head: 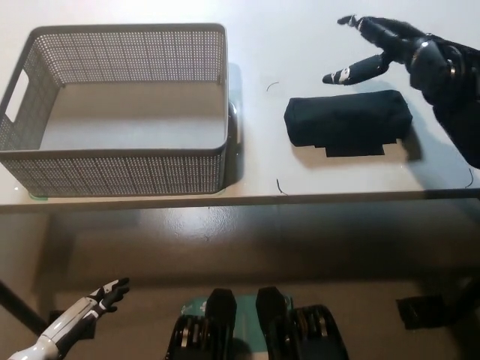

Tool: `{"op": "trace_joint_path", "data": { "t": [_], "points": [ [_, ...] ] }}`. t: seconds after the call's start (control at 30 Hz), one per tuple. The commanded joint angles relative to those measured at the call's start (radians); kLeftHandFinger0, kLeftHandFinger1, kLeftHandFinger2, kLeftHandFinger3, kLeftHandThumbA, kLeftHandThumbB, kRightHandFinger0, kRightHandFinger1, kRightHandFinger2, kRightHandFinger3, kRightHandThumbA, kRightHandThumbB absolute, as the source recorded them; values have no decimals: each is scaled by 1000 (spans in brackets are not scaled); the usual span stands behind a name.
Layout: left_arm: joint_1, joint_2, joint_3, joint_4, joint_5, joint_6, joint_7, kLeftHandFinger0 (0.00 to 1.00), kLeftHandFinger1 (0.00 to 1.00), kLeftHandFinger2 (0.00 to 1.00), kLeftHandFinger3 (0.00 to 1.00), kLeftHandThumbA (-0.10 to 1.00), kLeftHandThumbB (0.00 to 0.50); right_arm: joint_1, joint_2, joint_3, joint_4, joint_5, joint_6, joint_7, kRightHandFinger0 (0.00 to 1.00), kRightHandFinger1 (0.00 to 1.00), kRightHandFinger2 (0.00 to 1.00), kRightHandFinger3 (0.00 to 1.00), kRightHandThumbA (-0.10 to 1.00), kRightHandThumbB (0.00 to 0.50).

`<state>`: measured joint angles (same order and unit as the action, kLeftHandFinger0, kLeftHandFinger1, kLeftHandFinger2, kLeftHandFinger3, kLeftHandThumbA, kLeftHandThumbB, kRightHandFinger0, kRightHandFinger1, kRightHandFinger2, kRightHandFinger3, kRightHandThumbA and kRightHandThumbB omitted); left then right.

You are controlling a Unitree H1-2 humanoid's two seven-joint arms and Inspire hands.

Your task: Use the right hand to pick up the pencil case on the right hand side and put it into a grey container on the left side

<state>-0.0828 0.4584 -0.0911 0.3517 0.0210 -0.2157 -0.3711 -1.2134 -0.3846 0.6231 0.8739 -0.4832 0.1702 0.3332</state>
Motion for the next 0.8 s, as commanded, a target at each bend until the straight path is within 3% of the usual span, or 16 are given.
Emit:
{"op": "trace_joint_path", "data": {
  "t": [0.0, 0.3, 0.77],
  "points": [
    [3, 32, 7, -37, -4, -49, -19, 1000, 1000, 1000, 1000, 1000, 269, -185, 33, 52, 142, -112, -116, -49, 1000, 1000, 1000, 1000, 841, 500],
    [3, 37, 2, -43, 4, -56, -23, 1000, 1000, 1000, 1000, 1000, 279, -213, 111, 101, 310, -134, -173, -74, 1000, 1000, 1000, 1000, 722, 500],
    [-19, 42, 1, -39, 12, -60, -35, 1000, 1000, 1000, 1000, 1000, 291, -203, 152, 121, 392, -185, -205, -59, 1000, 1000, 1000, 1000, 739, 500]
  ]
}}
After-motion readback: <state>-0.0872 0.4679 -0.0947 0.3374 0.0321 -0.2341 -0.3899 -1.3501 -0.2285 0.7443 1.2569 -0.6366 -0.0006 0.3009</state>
